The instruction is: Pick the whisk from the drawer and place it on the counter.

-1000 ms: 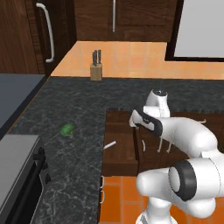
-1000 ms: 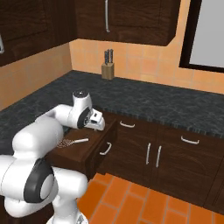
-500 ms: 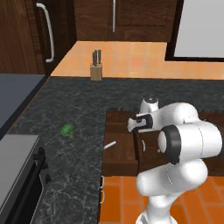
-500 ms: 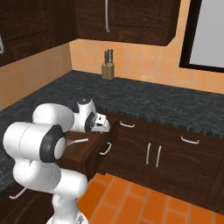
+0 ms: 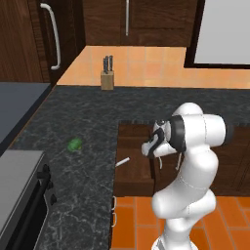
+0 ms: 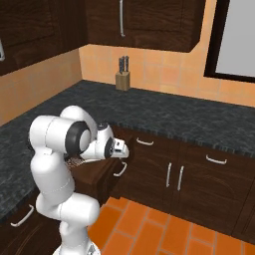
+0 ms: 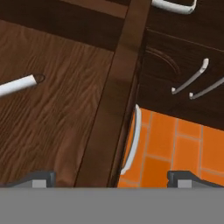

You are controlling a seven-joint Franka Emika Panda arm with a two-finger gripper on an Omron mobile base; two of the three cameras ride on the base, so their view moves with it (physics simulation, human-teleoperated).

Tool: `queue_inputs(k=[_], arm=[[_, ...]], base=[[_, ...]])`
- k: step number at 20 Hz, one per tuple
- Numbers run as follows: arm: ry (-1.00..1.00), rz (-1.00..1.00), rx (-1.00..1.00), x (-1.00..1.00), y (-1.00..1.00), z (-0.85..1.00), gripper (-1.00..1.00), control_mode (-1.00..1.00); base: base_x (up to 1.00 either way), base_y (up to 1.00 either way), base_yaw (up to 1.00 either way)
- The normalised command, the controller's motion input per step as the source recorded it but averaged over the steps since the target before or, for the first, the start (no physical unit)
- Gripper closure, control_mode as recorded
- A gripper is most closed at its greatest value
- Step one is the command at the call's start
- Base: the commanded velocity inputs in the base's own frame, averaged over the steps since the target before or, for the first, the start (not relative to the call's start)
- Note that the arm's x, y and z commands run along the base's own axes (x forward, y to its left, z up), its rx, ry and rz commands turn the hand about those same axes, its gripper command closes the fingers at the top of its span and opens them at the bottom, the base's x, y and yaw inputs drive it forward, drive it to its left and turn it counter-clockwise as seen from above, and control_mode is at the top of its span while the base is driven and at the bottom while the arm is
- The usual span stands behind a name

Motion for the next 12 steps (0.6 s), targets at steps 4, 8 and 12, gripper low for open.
queue_inputs(k=[4, 8, 12], arm=[[0.01, 0.01, -0.04, 0.33, -0.06, -0.63, -1.00, -1.00], [0.01, 0.00, -0.02, 0.14, -0.23, -0.47, -1.00, -1.00], [0.03, 0.00, 0.00, -0.01, -0.86, -0.51, -1.00, -1.00]], base=[[0.00, 0.00, 0.00], [0.00, 0.00, 0.00], [0.00, 0.00, 0.00]])
